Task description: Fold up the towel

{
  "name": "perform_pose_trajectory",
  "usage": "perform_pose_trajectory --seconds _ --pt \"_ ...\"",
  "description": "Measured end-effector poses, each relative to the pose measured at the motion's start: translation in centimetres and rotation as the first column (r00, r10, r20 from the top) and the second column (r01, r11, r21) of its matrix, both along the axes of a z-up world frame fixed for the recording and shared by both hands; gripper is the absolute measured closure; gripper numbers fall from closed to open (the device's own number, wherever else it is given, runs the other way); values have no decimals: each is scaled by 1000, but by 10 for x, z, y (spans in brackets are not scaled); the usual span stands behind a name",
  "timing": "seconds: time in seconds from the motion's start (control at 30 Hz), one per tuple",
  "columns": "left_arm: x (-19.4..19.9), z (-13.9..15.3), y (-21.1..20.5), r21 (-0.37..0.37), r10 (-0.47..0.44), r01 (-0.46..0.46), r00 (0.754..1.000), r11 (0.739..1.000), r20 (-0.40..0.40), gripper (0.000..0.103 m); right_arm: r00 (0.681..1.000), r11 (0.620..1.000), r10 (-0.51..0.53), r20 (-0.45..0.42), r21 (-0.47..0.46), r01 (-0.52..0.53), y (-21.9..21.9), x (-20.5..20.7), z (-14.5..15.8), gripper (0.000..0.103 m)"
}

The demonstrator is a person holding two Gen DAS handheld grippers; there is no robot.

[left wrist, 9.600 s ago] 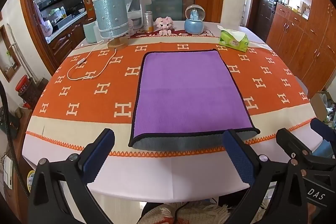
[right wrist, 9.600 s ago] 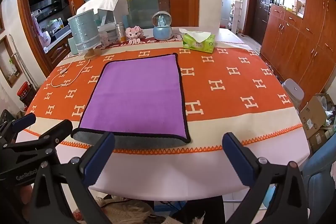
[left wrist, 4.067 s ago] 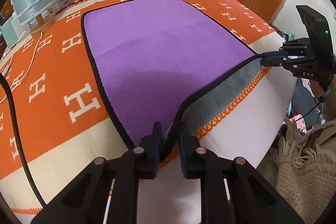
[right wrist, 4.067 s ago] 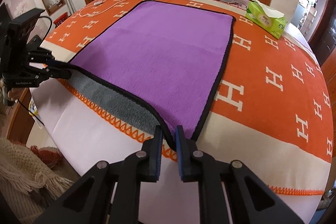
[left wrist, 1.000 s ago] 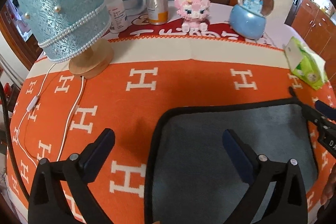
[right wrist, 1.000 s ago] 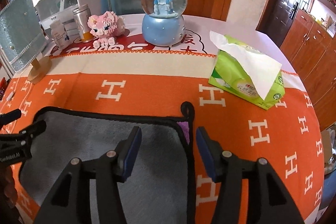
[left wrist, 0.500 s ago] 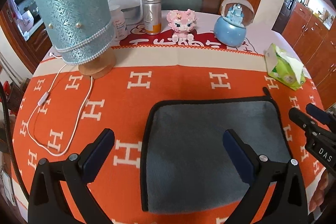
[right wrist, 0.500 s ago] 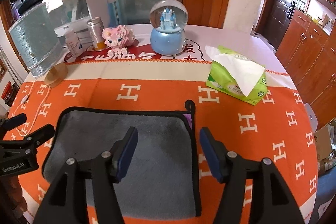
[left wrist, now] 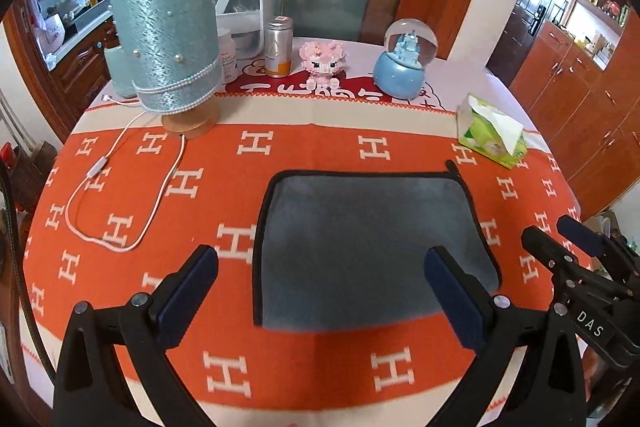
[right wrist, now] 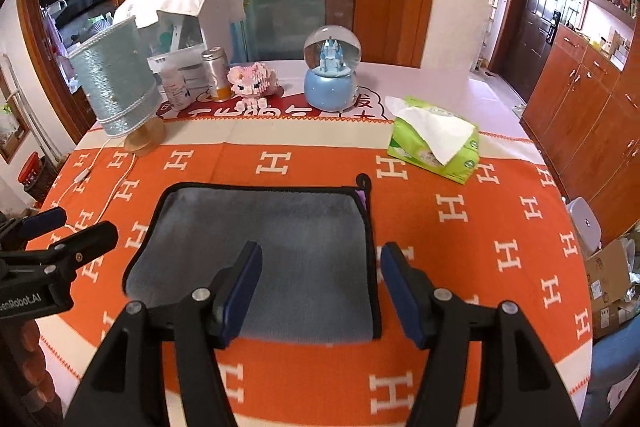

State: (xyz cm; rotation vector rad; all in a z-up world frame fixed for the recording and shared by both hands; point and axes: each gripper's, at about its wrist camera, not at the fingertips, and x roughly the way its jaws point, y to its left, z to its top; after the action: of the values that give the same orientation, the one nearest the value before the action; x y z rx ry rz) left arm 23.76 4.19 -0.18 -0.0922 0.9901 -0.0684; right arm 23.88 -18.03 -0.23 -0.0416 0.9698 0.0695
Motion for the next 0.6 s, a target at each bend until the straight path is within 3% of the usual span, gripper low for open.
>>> perform_pose_trajectory --seconds 0.33,0.6 --pt "-67 29 -7 0 1 -1 1000 1000 16 1 1000 1000 -10 8 3 10 -11 -57 23 41" --pt "-112 34 -8 -10 5 -4 1000 1000 8 1 1000 1000 -10 0 -5 10 -14 -104 30 41"
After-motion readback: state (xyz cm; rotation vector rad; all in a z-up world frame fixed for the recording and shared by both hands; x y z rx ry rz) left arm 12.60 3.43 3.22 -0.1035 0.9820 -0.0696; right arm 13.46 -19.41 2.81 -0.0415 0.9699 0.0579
